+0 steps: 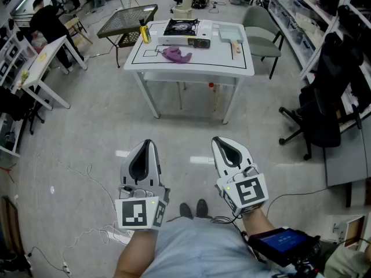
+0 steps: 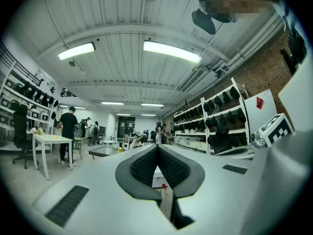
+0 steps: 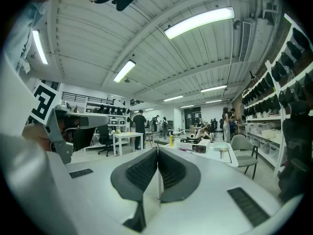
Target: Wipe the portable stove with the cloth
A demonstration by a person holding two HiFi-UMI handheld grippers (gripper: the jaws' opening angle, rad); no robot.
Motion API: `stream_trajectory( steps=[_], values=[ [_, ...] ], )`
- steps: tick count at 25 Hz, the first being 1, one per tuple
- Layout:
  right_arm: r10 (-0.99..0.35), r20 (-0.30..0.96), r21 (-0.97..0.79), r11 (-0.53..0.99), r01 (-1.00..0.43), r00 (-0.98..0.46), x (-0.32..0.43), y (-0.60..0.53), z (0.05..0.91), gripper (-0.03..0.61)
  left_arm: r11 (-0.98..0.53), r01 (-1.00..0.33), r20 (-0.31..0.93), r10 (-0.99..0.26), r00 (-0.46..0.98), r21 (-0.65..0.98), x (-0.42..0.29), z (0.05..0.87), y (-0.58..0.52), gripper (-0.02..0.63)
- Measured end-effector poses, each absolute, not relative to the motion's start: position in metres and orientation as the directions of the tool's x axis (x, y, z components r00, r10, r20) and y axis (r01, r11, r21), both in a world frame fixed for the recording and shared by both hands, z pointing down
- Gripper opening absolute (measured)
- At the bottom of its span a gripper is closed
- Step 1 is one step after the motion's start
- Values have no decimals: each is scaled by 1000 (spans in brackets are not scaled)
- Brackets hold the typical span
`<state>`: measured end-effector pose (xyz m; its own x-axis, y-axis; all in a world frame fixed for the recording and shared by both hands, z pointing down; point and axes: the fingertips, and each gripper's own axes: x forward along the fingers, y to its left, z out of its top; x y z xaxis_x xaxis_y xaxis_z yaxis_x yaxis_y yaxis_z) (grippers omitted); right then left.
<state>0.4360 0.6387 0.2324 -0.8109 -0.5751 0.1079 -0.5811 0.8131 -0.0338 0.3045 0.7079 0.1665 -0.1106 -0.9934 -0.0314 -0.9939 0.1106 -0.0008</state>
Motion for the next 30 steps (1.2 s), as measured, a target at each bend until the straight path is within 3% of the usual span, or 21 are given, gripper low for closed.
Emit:
stream_trajectory(
  steps=[15, 30],
  values=[
    [-545, 77, -36, 835, -548, -835, 417, 580, 237, 52, 147, -989, -40, -988, -147, -8, 270, 182, 670, 18],
    [-547, 162, -87, 821, -564, -821, 259, 433, 290, 55, 137, -989, 39, -990, -135, 54, 95, 234, 539, 18]
  ],
)
